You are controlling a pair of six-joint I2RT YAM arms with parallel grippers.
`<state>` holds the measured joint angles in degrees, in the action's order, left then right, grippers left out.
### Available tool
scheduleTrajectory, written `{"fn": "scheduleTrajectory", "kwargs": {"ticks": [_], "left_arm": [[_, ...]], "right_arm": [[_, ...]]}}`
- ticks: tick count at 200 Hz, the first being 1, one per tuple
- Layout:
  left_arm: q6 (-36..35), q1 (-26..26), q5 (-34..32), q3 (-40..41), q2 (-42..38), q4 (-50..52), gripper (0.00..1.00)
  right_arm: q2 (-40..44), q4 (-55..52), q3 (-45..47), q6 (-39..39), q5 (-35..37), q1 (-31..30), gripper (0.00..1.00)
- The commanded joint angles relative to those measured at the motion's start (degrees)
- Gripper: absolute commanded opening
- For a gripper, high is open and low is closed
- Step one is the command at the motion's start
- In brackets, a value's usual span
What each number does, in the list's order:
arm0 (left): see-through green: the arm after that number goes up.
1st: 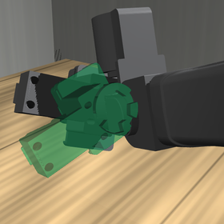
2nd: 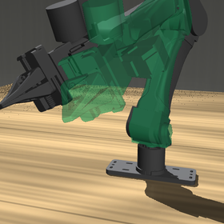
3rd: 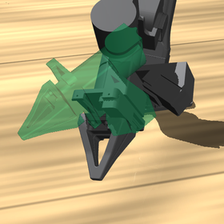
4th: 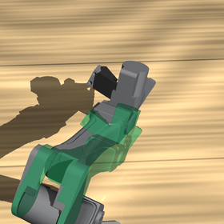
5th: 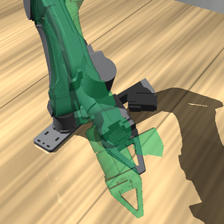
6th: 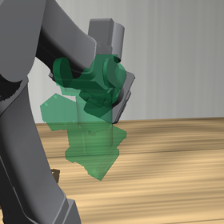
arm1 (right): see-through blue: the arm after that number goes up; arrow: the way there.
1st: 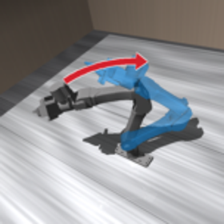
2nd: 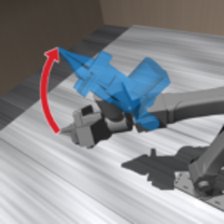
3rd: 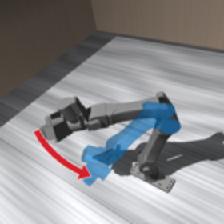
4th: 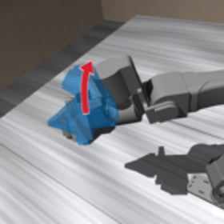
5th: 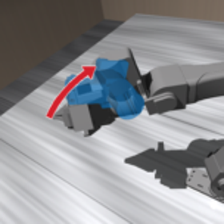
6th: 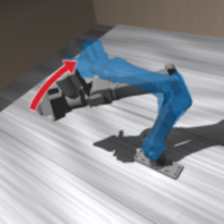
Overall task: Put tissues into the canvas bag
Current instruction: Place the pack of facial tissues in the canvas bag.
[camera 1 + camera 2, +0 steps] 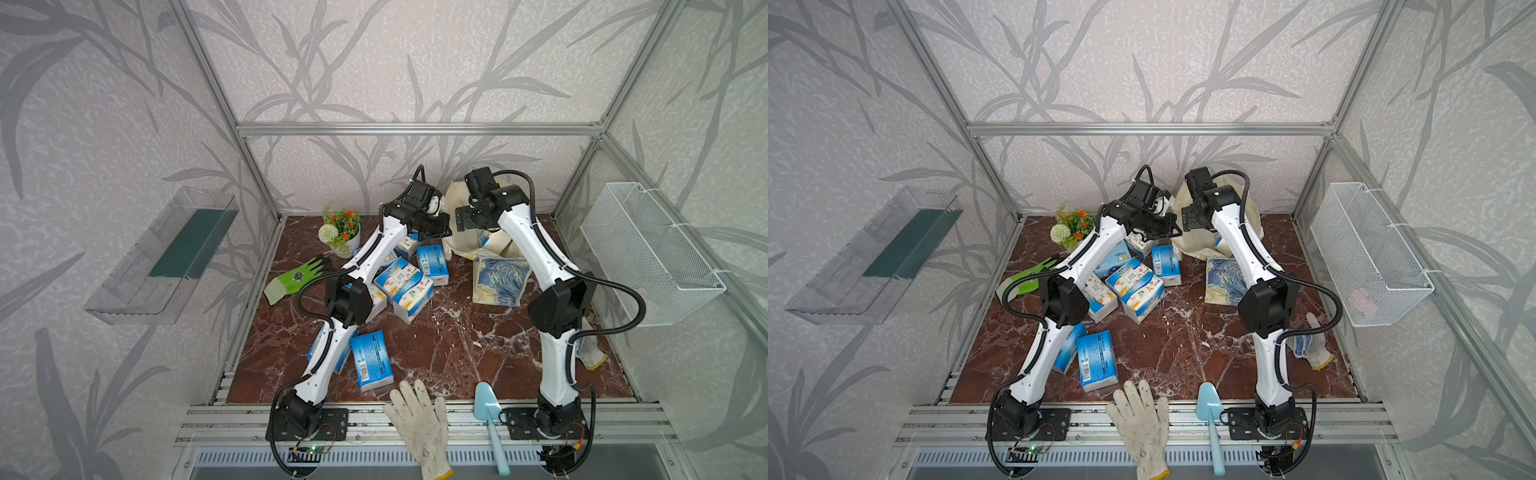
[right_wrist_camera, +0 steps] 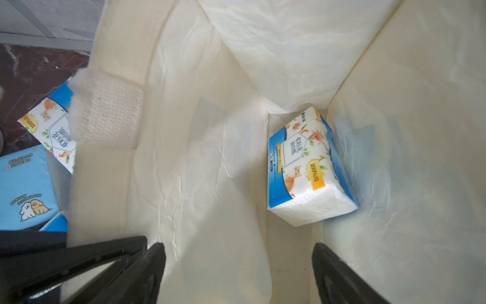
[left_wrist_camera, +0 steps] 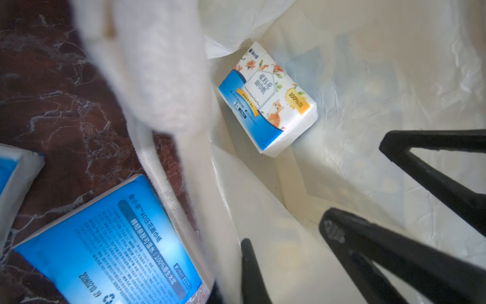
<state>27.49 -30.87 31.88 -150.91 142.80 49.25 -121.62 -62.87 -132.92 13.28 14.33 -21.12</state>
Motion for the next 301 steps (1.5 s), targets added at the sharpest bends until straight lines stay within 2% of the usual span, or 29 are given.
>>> {"fn": "scheduleTrajectory", "kwargs": {"ticks": [1, 18, 34, 51, 83, 96, 125, 148, 164, 200, 211, 231, 287, 295, 301], "left_arm": [[-1.3, -0.2, 0.1, 0.1, -3.5, -0.2, 0.0], [-1.9, -0.1, -0.4, 0.1, -3.5, 0.1, 0.0], [-2.4, -0.2, -0.6, 0.1, -3.4, 0.3, 0.0], [-2.6, -0.1, -0.6, 0.2, -3.3, 0.3, 0.0], [-3.2, -0.1, -0.8, 0.3, -3.4, 0.5, 0.0], [-3.4, -0.2, -0.8, 0.2, -3.4, 0.6, 0.0], [-3.9, -0.1, -0.5, 0.2, -3.6, 0.8, 0.0], [-5.0, -0.1, -0.4, 0.2, -4.0, 1.5, 0.0], [-5.6, -0.2, -0.5, 0.2, -4.2, 1.7, 0.0], [-6.0, -0.1, -0.4, 1.3, -4.7, 1.8, 0.0], [-6.0, -0.1, -0.4, 1.5, -4.9, 1.9, 0.0], [-6.5, -0.2, -0.7, 1.8, -5.0, 2.0, 0.0], [-6.9, -0.2, -1.2, 2.2, -6.2, 1.8, 0.0], [-7.1, -0.2, -1.4, 2.1, -6.5, 1.9, 0.02], [-7.3, -0.1, -1.4, 2.2, -6.8, 2.0, 0.04]], "right_arm": [[0.8, -3.6, -5.8, -1.4, -0.9, -0.1, 0.88], [3.0, -5.2, -10.2, -2.6, -4.9, -0.1, 0.88], [7.7, -3.0, -9.5, -3.0, -6.8, 0.0, 0.88], [12.4, 0.4, -6.1, -3.7, -2.6, 0.1, 0.88], [14.5, -5.8, -8.1, -4.1, 4.9, 2.3, 0.88], [15.9, -5.4, -5.1, -4.8, 9.7, 3.0, 0.88], [17.8, -3.9, 2.9, -2.8, 10.9, 7.5, 0.88], [20.3, 0.5, 10.9, 0.1, 5.6, 11.5, 0.86], [21.7, 3.7, 15.2, 1.8, 0.2, 13.7, 0.8], [21.2, 4.5, 18.1, 1.8, -1.2, 15.5, 0.67], [21.2, 4.8, 18.9, 1.8, -2.1, 16.1, 0.58], [21.6, 6.0, 20.7, 1.8, -3.3, 16.9, 0.34], [20.6, 6.2, 21.1, 1.0, -3.5, 17.6, 0.07], [20.6, 6.2, 21.1, 1.1, -3.3, 17.8, 0.01], [20.6, 6.2, 21.1, 1.3, -3.4, 17.9, 0.0]]}}
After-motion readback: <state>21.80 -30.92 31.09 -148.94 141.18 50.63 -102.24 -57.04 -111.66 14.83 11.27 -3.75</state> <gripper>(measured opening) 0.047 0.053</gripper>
